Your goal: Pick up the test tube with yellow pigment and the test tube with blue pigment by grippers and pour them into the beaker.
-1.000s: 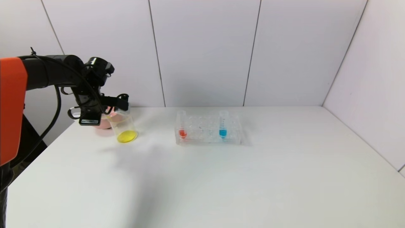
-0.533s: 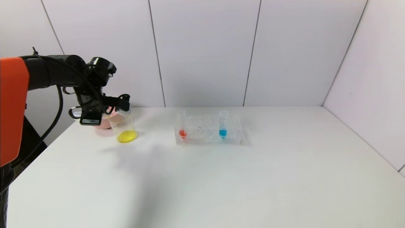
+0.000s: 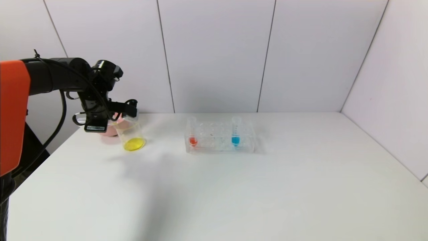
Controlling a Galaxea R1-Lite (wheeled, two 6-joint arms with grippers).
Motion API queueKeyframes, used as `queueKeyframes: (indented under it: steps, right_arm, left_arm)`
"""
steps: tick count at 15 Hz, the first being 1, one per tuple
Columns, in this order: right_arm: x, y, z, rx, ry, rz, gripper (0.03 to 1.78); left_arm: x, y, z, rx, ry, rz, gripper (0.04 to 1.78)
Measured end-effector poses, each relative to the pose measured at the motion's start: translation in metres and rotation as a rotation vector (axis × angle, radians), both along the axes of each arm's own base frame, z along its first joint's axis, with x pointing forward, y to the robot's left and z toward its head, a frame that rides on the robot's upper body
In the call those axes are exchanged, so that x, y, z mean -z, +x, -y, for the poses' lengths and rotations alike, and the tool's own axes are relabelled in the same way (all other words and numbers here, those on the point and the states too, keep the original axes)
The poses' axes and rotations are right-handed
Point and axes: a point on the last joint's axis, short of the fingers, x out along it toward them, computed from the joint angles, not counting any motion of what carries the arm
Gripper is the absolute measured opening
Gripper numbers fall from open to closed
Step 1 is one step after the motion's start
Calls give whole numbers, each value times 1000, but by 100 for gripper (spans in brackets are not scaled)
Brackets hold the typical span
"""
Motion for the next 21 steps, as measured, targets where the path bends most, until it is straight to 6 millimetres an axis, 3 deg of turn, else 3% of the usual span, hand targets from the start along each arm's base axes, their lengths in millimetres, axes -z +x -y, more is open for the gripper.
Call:
queueKeyframes:
  steps: [16, 21]
  right_arm:
    - [0, 0, 0, 0, 0, 0, 171]
    - [0, 0, 0, 0, 0, 0, 171]
  left_arm:
    - [-3, -3, 4, -11, 35, -1, 51]
    - [-11, -3, 6, -51, -159, 104, 51]
